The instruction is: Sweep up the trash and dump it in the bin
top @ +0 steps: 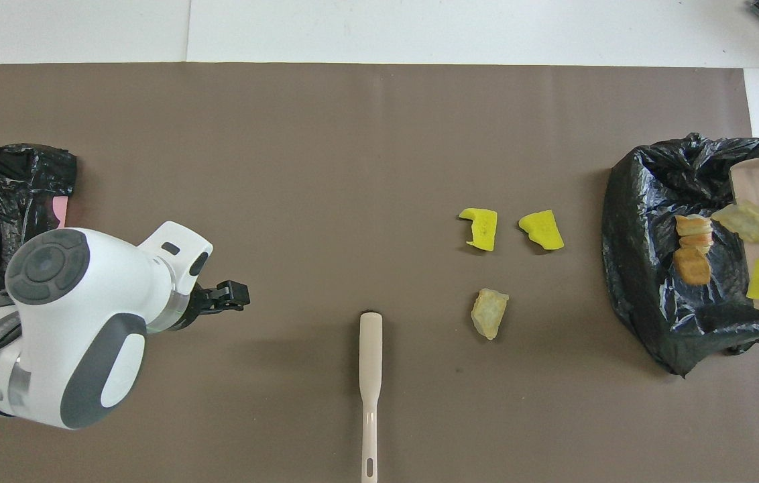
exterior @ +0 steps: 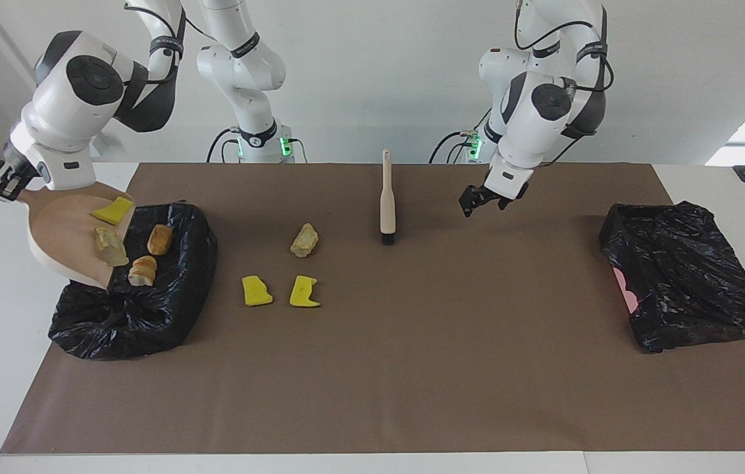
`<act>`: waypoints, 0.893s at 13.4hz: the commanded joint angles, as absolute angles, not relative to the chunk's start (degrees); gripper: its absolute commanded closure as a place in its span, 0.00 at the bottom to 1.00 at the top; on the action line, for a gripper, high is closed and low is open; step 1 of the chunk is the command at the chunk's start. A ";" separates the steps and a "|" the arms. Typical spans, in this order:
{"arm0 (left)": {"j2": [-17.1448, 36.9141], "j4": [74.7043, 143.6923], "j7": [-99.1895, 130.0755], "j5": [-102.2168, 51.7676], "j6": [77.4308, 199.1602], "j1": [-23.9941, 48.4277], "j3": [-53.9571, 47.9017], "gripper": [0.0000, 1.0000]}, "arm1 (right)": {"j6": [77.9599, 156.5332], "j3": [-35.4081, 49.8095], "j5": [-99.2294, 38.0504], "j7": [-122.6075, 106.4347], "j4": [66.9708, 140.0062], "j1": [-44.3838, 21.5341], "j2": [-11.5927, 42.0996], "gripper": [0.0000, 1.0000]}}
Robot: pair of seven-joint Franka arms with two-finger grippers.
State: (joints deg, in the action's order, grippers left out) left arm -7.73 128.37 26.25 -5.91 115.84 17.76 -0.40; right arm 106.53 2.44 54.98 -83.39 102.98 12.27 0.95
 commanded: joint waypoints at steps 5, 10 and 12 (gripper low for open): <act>-8.44 123.50 7.14 -4.31 110.67 4.24 -1.14 0.00 | 106.00 2.81 57.66 -82.00 104.15 12.66 -0.79 1.00; -7.74 114.90 0.09 -1.41 104.17 0.70 -1.14 0.00 | 105.91 3.16 50.22 -84.72 102.66 12.66 -0.70 1.00; -7.56 110.50 0.09 -1.41 99.34 0.70 -1.14 0.00 | 105.91 3.34 44.85 -84.55 102.39 12.66 -0.53 1.00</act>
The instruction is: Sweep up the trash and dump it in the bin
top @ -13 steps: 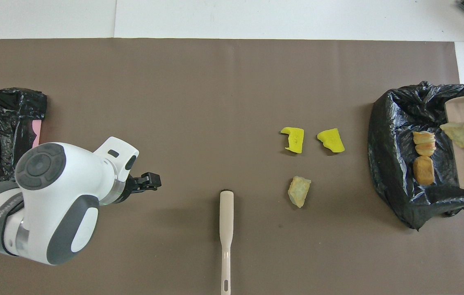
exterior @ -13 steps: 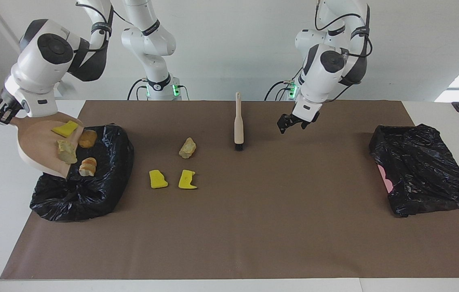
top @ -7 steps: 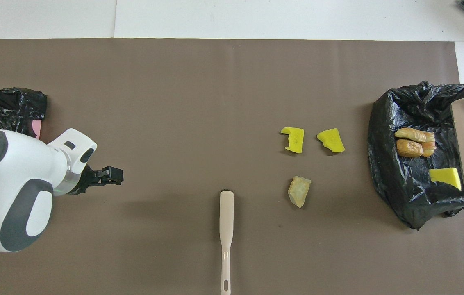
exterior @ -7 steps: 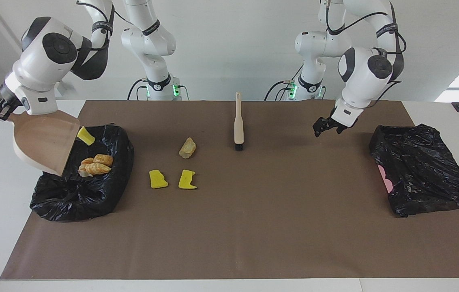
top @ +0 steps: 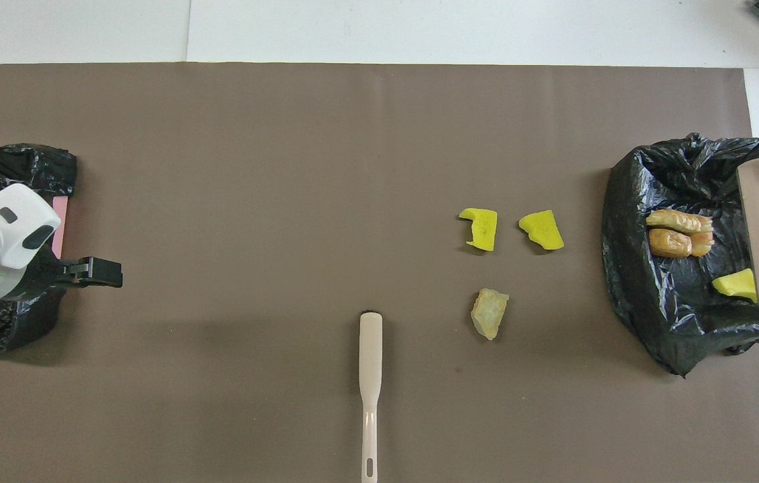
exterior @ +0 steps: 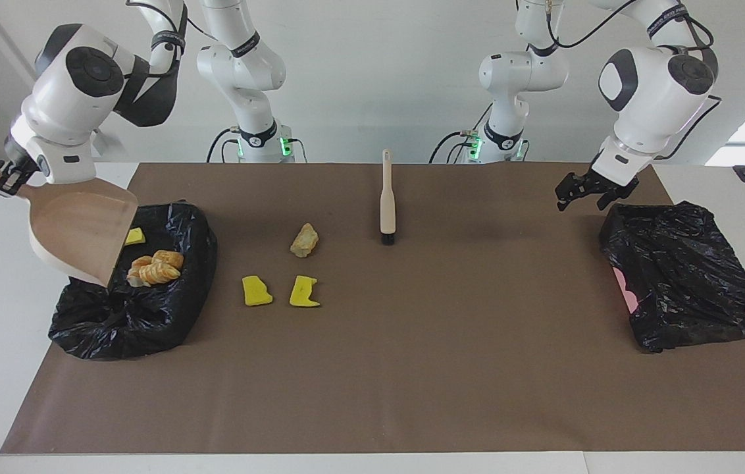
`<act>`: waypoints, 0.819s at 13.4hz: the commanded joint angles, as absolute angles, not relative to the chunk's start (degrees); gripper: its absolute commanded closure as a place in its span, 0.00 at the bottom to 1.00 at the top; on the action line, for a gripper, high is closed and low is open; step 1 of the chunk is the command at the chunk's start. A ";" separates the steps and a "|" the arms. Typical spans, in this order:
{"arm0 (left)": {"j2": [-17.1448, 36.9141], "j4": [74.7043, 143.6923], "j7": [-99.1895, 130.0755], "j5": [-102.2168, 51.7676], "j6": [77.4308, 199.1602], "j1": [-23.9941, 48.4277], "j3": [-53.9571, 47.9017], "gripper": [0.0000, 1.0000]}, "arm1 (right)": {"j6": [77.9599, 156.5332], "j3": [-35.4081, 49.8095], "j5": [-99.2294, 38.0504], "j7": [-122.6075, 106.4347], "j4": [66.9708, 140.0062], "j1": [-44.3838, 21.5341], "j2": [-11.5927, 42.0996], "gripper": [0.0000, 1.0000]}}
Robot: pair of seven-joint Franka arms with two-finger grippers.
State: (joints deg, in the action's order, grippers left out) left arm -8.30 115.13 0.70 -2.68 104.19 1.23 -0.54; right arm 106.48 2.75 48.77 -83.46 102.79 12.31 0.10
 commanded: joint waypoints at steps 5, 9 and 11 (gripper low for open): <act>-8.17 100.04 0.18 -1.32 90.10 0.70 -1.05 0.00 | 105.91 3.34 27.10 -84.11 103.53 12.66 -0.88 1.00; -8.18 94.06 0.61 -1.23 87.46 0.97 -1.23 0.00 | 106.26 3.34 16.37 -81.84 105.29 10.56 0.87 1.00; -8.00 91.95 0.97 -1.23 87.19 1.23 -1.58 0.00 | 106.26 3.34 14.60 -75.80 105.47 7.58 2.63 1.00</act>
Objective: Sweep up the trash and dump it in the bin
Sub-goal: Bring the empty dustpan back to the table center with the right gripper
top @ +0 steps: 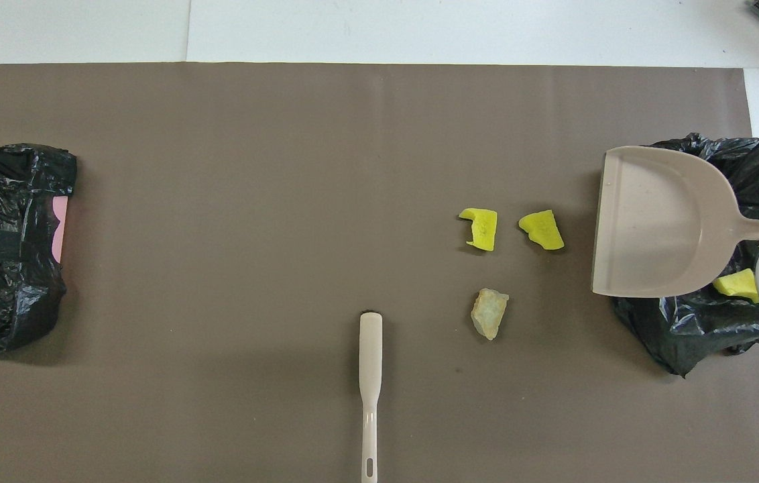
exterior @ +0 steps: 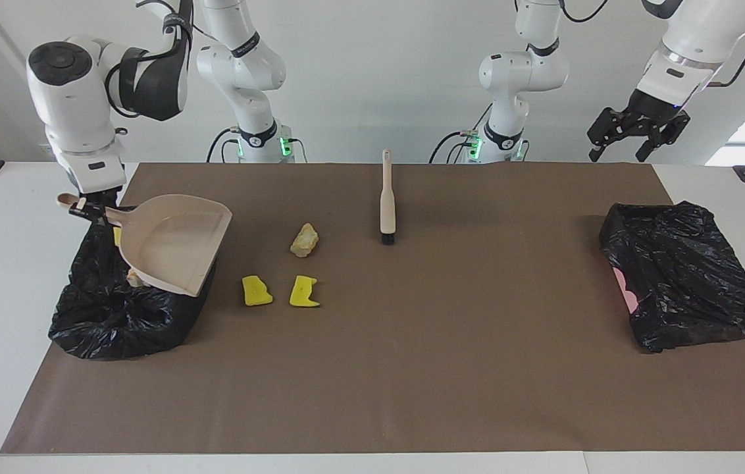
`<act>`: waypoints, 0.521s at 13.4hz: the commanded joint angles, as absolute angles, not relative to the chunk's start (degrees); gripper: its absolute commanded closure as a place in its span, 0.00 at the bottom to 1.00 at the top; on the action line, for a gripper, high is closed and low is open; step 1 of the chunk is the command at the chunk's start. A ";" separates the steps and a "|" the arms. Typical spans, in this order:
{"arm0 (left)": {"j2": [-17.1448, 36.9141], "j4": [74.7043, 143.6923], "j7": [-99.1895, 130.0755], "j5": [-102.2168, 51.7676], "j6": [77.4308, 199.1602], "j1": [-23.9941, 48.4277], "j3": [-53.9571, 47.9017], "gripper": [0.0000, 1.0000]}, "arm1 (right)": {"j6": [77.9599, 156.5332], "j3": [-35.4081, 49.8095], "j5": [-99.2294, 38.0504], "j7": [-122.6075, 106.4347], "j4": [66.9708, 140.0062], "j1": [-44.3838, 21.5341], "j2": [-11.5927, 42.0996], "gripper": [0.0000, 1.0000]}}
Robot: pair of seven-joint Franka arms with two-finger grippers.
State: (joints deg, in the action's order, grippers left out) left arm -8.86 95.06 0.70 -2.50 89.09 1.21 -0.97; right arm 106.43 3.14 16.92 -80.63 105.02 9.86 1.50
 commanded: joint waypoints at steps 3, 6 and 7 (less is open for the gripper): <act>-8.26 90.35 3.07 -1.67 87.19 1.67 -2.02 0.00 | 105.91 3.34 10.65 -64.38 105.91 2.48 2.90 1.00; -8.88 90.97 3.34 -1.85 87.27 1.41 -2.20 0.00 | 104.33 3.34 7.92 -51.55 105.91 -3.41 2.64 1.00; -9.05 91.14 3.17 -1.85 86.84 1.67 -2.28 0.00 | 103.89 3.34 7.65 -45.94 105.91 -5.52 2.64 1.00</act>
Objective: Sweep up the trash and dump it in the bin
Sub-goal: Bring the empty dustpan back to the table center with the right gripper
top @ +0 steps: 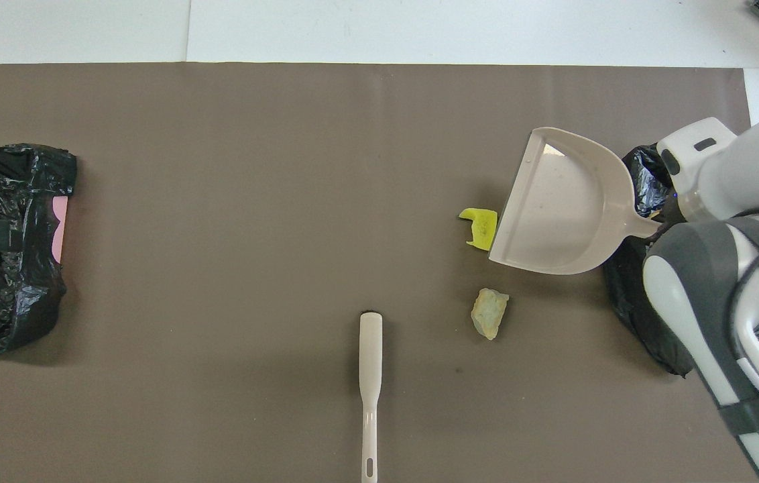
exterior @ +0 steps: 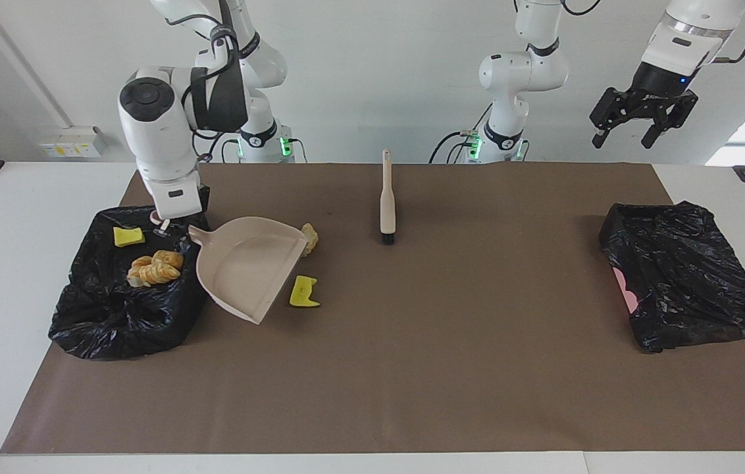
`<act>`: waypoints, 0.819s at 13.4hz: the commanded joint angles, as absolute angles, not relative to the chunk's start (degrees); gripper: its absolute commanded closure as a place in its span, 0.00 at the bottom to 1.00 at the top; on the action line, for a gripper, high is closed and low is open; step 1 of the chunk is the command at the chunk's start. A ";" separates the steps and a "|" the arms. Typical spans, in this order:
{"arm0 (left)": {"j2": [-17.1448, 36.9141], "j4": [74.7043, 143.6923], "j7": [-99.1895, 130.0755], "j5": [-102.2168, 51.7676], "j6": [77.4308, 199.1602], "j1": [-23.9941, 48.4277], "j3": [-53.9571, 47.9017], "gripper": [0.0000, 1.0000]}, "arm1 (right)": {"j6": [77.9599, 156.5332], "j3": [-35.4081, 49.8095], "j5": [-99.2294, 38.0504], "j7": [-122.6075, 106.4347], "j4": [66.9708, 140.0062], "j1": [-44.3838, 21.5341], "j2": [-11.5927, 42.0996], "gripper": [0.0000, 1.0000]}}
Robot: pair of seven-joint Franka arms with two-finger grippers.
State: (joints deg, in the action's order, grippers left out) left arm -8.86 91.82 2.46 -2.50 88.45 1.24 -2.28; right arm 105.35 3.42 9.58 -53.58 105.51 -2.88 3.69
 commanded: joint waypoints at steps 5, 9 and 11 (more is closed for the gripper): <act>-10.11 92.46 2.73 -1.93 86.66 1.14 -2.20 0.00 | 104.32 3.34 3.02 -24.48 105.82 -12.12 4.04 1.00; -10.20 92.81 2.64 -1.85 86.48 0.88 -2.02 0.00 | 105.90 3.34 -3.59 -5.06 104.24 -17.39 6.59 1.00; -10.20 92.81 2.64 -1.85 86.31 0.88 -2.02 0.00 | 107.04 3.34 -6.23 5.74 103.01 -20.64 8.69 1.00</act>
